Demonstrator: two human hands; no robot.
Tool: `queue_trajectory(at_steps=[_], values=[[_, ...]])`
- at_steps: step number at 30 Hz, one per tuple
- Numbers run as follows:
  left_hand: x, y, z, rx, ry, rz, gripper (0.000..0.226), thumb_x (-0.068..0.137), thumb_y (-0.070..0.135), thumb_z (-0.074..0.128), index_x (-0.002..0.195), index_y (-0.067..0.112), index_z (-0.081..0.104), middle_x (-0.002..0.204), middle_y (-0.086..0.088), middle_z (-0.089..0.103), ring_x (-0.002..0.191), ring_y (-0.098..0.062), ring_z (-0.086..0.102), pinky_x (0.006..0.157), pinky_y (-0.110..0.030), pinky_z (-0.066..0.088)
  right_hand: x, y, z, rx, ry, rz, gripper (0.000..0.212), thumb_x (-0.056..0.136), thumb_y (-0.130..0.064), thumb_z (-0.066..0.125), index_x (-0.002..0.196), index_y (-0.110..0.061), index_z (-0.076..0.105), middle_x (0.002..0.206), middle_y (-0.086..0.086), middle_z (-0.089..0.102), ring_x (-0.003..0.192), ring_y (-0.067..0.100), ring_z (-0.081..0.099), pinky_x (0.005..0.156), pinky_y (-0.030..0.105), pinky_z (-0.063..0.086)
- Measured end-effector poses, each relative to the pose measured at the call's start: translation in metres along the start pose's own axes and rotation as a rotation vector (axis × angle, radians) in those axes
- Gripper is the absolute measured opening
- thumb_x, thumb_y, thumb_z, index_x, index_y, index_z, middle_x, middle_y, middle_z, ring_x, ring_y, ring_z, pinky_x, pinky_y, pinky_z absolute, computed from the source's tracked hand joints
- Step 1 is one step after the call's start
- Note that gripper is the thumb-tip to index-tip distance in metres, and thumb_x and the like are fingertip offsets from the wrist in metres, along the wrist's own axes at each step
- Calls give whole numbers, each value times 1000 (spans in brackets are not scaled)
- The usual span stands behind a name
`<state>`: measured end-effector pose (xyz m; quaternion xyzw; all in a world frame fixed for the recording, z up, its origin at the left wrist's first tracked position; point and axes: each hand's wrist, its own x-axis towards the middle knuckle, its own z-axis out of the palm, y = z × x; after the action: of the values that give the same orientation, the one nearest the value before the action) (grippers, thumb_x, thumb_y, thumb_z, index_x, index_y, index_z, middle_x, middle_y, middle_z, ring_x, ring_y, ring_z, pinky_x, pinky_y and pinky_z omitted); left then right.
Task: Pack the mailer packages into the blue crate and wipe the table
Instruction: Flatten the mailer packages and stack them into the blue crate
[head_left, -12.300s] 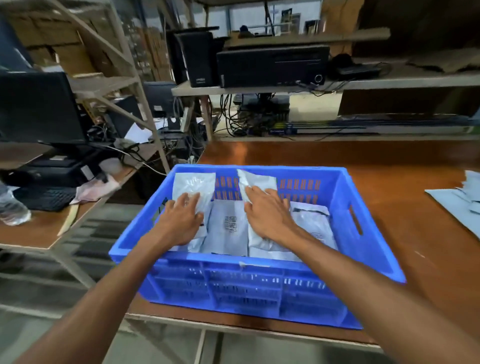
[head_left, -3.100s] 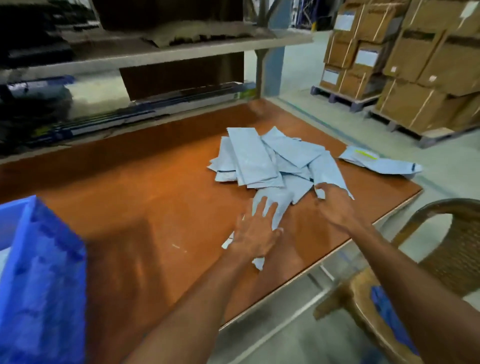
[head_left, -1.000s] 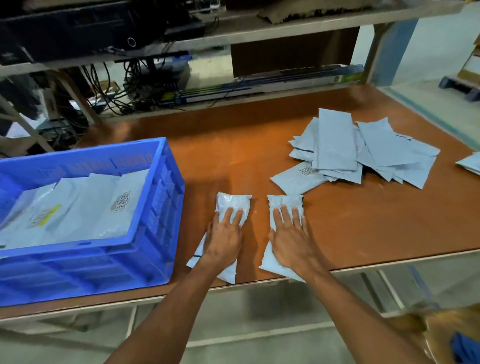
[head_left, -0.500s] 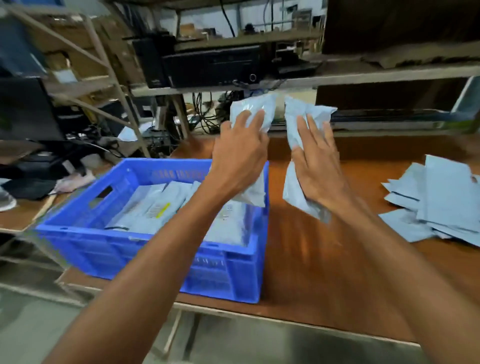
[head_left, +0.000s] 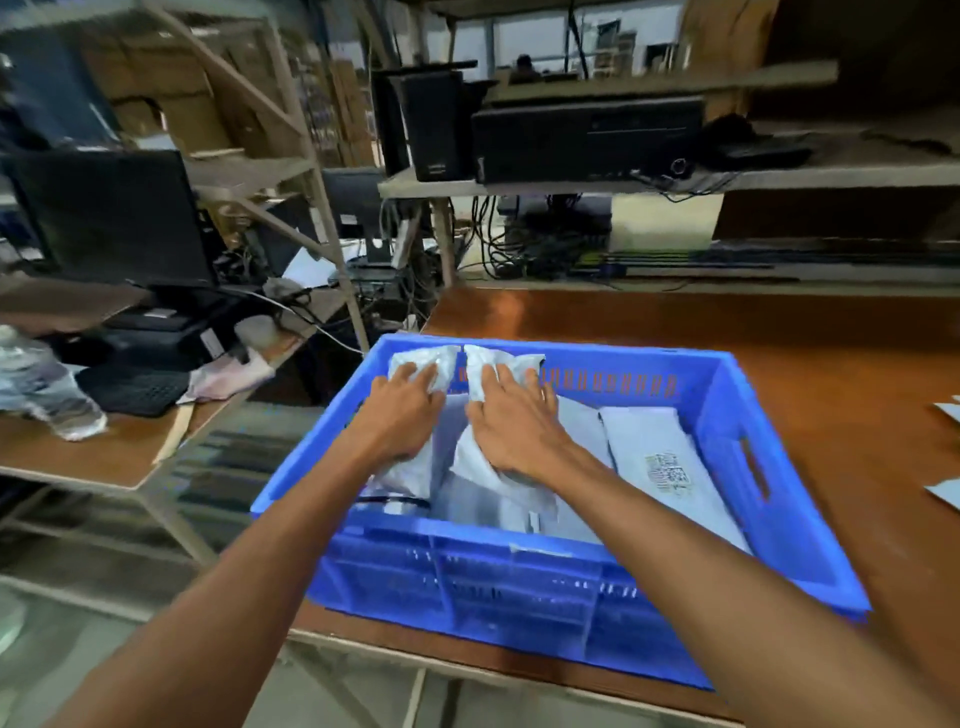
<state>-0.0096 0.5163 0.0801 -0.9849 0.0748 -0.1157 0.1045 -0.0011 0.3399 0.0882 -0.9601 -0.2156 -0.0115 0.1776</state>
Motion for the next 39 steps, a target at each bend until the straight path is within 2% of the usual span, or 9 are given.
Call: queue_trajectory(at_steps=[5,8,14,18,21,24,31,35,39], values=[[6,-4,40,108,-600,123,50,104,14,30,154,15,22,165,-13,-8,149,-42,1,112,-60,28,10,-1,46,-97,-415,160,71,99,-57,21,157,-26,-5,165,4,-13,150,35,-11,119,56,-1],[3,-4,45,114,-785,180,60,102,5,28,157,18,8,161,-10,-25,148,-43,-15,115,-64,18,11,7,57,-148,-527,171,75,98,-60,23,154,-29,-16,161,4,-25,150,34,-15,119,52,-2],[9,2,32,94,-756,122,56,103,12,27,157,23,13,163,-9,-19,149,-42,-14,116,-62,16,12,7,47,-177,-436,141,76,96,-68,14,157,-26,-1,165,11,-7,151,35,-3,120,53,-1],[27,27,-5,-96,-316,-4,45,106,26,28,149,14,35,162,-19,12,147,-44,13,114,-53,26,9,26,-16,-25,56,6,55,98,-54,36,139,-19,47,145,9,47,136,32,40,112,49,29],[49,82,-45,-425,-49,-27,50,102,27,45,144,1,41,149,-30,34,132,-48,38,109,-53,32,-9,84,-77,42,288,48,45,92,-35,52,134,-19,53,137,5,57,124,29,52,102,43,43],[73,167,-80,-497,61,143,50,100,25,50,144,3,41,145,-23,42,130,-39,40,108,-42,28,-42,169,-124,89,424,252,44,83,-36,51,123,-24,61,125,4,66,115,28,61,96,42,49],[117,417,-108,-479,-154,465,58,98,40,49,147,12,37,147,-18,40,135,-39,38,111,-45,34,-196,387,-157,20,346,747,28,86,-21,55,110,-22,69,114,15,68,108,36,61,84,37,48],[132,540,-97,-446,-324,534,56,100,41,46,149,15,35,155,-14,33,141,-34,32,115,-44,29,-267,494,-152,114,294,815,32,92,-12,56,123,-7,62,132,16,58,121,32,52,93,30,38],[157,618,-51,-433,-428,506,63,99,47,44,153,21,25,160,-11,23,144,-34,26,114,-44,27,-289,570,-154,89,194,820,36,96,-16,53,131,-8,57,129,17,61,115,34,57,90,31,40]])
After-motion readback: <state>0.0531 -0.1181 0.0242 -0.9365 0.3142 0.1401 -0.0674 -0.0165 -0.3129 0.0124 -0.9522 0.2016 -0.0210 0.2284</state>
